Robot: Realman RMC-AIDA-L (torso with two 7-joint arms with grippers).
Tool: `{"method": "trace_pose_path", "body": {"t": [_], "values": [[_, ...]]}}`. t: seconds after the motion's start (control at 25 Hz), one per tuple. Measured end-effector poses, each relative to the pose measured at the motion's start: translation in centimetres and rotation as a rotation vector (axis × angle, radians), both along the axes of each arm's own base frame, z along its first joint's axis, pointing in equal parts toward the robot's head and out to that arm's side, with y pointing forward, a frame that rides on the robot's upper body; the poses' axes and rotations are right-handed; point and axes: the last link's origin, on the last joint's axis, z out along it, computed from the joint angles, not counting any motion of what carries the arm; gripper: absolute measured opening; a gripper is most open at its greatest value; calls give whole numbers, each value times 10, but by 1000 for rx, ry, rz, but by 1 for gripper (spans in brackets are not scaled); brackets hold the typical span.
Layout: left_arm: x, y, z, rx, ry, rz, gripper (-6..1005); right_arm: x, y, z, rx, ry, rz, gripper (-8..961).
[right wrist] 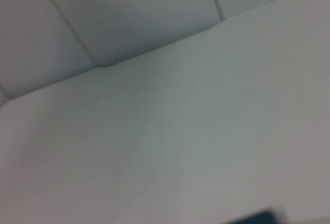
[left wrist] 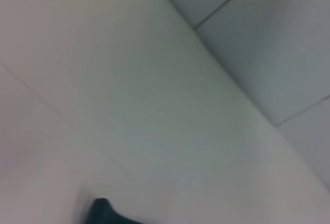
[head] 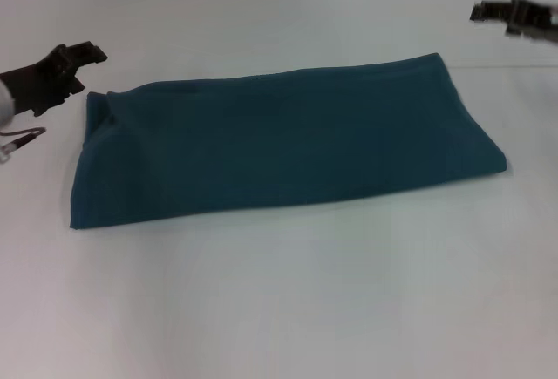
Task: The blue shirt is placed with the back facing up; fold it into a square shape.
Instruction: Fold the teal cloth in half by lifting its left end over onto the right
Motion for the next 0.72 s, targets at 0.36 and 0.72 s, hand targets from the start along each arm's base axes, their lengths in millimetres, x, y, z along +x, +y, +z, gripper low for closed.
{"method": "trace_pose_path", "body": {"t": [0.36,0.72], "values": [[-16,-75,17,-81,-278,-153,846,63,-117,-2,-111,515,52,806],[-57,-150,23,-89,-491,-47,849,102,-188,5,-59,713,34,802]]}}
